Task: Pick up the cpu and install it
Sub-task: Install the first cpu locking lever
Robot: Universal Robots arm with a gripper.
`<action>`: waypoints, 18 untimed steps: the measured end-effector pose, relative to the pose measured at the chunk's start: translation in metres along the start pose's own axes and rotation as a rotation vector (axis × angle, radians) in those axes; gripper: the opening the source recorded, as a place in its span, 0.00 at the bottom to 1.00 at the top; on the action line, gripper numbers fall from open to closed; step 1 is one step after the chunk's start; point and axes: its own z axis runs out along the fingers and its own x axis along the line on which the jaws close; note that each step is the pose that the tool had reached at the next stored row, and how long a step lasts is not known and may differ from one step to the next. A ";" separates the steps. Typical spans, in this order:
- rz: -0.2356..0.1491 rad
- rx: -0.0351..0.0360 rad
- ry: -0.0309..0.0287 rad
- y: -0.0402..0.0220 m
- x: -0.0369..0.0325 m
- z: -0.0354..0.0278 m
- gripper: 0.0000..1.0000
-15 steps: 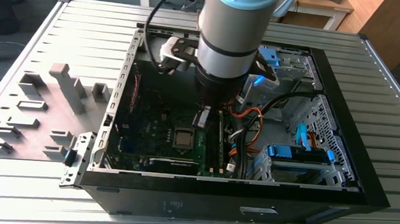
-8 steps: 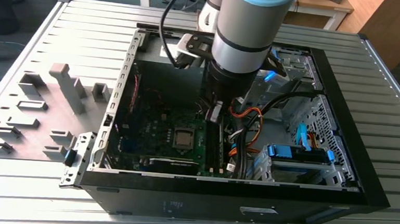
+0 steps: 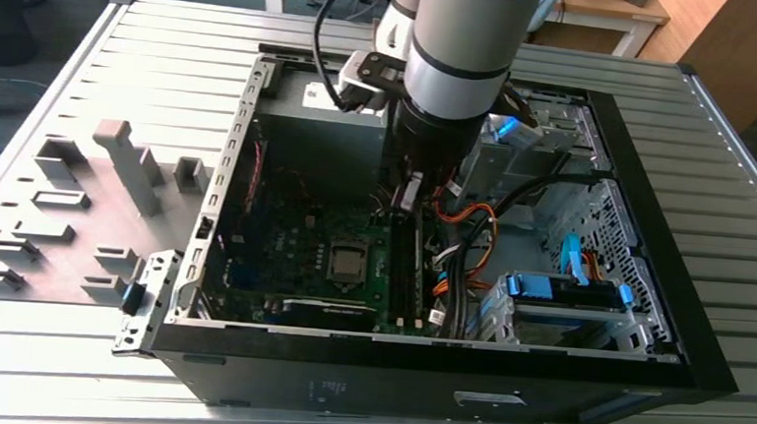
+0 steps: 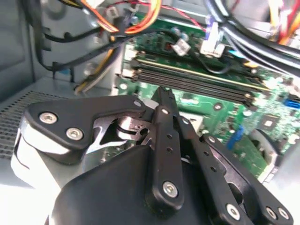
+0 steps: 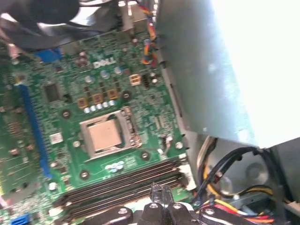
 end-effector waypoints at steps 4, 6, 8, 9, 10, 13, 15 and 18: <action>0.000 0.0000 -0.0002 0.0029 -0.0072 0.0070 0.11; 0.000 0.0000 0.0000 0.0046 -0.0088 0.0102 0.11; 0.000 0.0003 0.0000 0.0070 -0.0105 0.0124 0.11; 0.000 0.0004 -0.0002 0.0085 -0.0112 0.0133 0.11; 0.000 0.0005 -0.0002 0.0101 -0.0118 0.0142 0.11; 0.000 0.0010 -0.0005 0.0160 -0.0124 0.0171 0.11; 0.000 0.0017 -0.0008 0.0202 -0.0126 0.0199 0.11; 0.000 0.0022 -0.0008 0.0232 -0.0127 0.0235 0.11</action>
